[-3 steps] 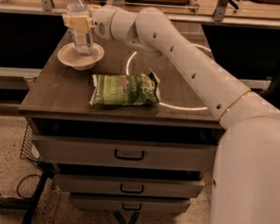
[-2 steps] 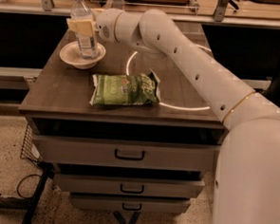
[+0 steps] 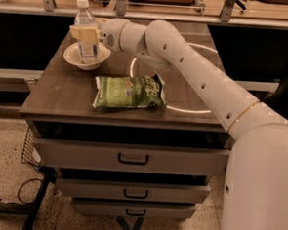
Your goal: Place blue plastic bottle into paper bowl
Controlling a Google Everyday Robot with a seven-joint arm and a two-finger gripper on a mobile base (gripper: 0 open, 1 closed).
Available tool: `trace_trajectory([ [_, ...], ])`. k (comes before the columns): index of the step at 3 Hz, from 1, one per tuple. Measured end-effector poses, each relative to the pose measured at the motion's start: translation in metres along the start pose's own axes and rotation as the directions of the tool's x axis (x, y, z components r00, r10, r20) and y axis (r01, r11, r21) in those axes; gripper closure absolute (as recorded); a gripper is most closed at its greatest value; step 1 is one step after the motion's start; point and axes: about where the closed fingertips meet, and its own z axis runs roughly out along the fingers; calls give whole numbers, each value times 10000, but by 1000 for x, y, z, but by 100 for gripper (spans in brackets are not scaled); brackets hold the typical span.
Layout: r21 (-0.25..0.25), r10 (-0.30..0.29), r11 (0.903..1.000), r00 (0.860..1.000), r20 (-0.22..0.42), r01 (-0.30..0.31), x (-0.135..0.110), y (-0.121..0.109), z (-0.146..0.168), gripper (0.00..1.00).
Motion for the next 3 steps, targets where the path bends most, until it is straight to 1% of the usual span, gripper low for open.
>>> trace_trajectory([
  [1,-39,-1,10000,10000,1,1,0,2,2,82],
  [2,-85,4,10000,10000,1,-4,0,4,5,58],
  [3,-125,8,9999,10000,1,-8,0,7,7,36],
])
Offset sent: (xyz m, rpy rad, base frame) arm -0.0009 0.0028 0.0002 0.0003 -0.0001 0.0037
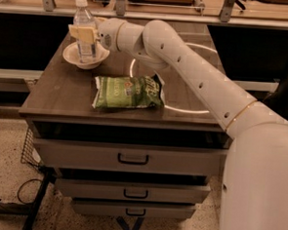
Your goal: Place blue plastic bottle into paper bowl
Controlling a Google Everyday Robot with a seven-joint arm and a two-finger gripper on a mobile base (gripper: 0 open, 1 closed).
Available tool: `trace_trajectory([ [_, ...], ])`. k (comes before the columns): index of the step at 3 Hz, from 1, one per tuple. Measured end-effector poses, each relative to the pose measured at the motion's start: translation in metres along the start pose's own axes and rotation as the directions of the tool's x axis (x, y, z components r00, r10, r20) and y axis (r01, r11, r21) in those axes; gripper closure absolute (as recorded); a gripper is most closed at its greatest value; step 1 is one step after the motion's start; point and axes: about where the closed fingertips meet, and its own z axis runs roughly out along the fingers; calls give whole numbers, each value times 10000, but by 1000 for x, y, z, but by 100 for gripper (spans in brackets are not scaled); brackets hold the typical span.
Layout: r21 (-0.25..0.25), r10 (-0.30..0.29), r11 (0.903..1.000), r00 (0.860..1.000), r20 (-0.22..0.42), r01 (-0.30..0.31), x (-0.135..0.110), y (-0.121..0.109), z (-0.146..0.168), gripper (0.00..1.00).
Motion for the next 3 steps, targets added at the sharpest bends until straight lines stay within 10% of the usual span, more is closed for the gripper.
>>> trace_trajectory([
  [2,-85,10,10000,10000,0,-10,0,4,4,0],
  [3,-85,10,10000,10000,0,-10,0,4,4,0],
])
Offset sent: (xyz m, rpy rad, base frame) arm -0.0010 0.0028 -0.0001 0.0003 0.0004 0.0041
